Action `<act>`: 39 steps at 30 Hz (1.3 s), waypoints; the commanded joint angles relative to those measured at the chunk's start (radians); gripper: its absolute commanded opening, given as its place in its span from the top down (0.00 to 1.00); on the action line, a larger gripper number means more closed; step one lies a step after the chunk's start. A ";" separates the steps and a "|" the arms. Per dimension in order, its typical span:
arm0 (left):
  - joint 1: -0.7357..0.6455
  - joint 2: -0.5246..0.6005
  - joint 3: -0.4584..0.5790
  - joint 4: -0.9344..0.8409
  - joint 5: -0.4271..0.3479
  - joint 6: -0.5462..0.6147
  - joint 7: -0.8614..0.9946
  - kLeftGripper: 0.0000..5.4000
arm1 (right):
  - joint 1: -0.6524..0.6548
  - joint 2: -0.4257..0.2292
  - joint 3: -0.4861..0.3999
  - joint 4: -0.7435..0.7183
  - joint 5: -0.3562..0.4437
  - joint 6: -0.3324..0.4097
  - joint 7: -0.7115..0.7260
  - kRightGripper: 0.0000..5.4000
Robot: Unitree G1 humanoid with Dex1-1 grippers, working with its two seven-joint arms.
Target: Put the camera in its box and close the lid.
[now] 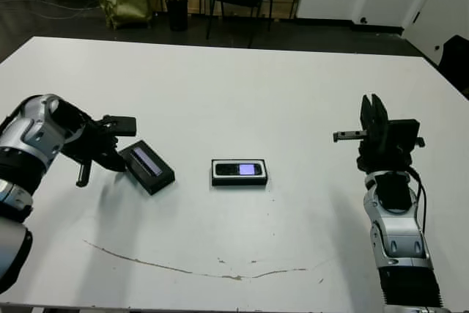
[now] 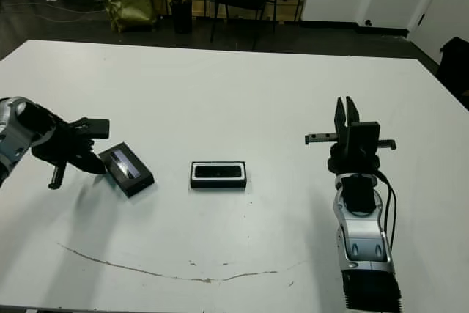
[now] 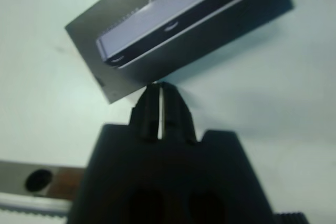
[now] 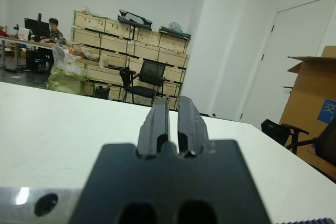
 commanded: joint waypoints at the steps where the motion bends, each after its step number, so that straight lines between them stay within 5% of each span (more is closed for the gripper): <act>1: 0.010 -0.025 -0.005 0.029 0.007 -0.027 0.006 1.00 | 0.009 -0.011 -0.010 0.011 0.006 0.011 0.003 1.00; 12: -0.052 -0.062 -0.020 0.141 0.040 -0.154 0.036 1.00 | 0.011 -0.012 -0.009 0.009 0.006 0.013 0.008 1.00; 39: -0.231 -0.138 -0.043 0.395 0.166 -0.248 0.146 1.00 | 0.019 -0.010 -0.007 0.013 0.005 0.005 0.007 1.00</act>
